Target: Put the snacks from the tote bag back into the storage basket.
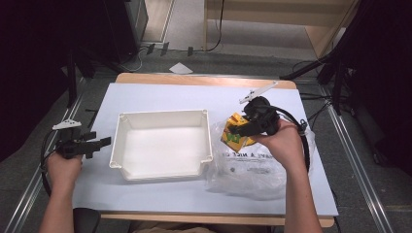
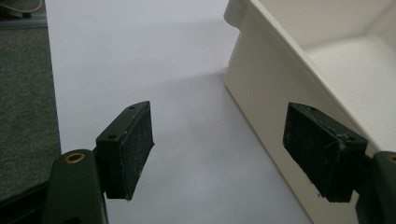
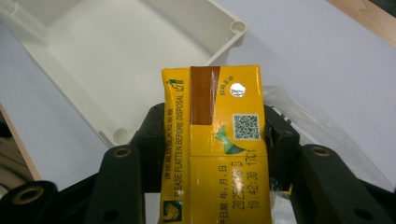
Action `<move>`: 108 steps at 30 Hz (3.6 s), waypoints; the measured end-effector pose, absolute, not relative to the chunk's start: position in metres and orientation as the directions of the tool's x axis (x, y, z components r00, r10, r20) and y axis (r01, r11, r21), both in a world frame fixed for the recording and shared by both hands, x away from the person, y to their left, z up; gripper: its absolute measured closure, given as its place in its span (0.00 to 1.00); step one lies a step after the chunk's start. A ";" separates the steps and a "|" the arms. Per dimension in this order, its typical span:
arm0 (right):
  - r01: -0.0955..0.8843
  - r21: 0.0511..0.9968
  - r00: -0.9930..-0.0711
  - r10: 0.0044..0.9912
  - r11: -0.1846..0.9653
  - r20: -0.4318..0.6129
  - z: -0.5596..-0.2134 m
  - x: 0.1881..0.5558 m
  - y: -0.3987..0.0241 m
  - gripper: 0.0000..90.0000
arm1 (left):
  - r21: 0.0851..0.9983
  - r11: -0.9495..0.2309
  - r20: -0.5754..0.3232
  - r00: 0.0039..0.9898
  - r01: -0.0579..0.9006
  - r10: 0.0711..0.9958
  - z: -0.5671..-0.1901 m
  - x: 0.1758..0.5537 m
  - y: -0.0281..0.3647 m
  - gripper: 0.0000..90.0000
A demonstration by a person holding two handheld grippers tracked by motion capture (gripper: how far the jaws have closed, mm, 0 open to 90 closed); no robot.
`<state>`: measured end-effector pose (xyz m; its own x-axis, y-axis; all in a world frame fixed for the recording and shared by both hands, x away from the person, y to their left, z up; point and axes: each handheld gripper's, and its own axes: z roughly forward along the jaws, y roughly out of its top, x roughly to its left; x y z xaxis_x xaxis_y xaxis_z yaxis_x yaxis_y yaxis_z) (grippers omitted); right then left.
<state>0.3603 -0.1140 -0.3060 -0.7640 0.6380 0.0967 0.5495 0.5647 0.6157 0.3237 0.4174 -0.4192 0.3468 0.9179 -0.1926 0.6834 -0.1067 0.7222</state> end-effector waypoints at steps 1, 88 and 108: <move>0.550 0.616 -0.764 0.637 0.565 0.097 -0.305 0.360 -0.111 0.60 | 0.721 -0.108 -0.190 0.345 0.684 0.919 -0.419 0.324 0.417 0.28; 0.491 0.579 -0.833 0.545 0.651 0.095 -0.327 0.430 0.017 0.60 | 0.729 -0.058 -0.237 0.331 0.683 0.913 -0.421 0.330 0.424 0.28; 0.537 0.553 -0.797 0.599 0.638 0.083 -0.366 0.447 0.024 0.60 | 0.732 -0.048 -0.247 0.331 0.679 0.910 -0.421 0.331 0.423 0.28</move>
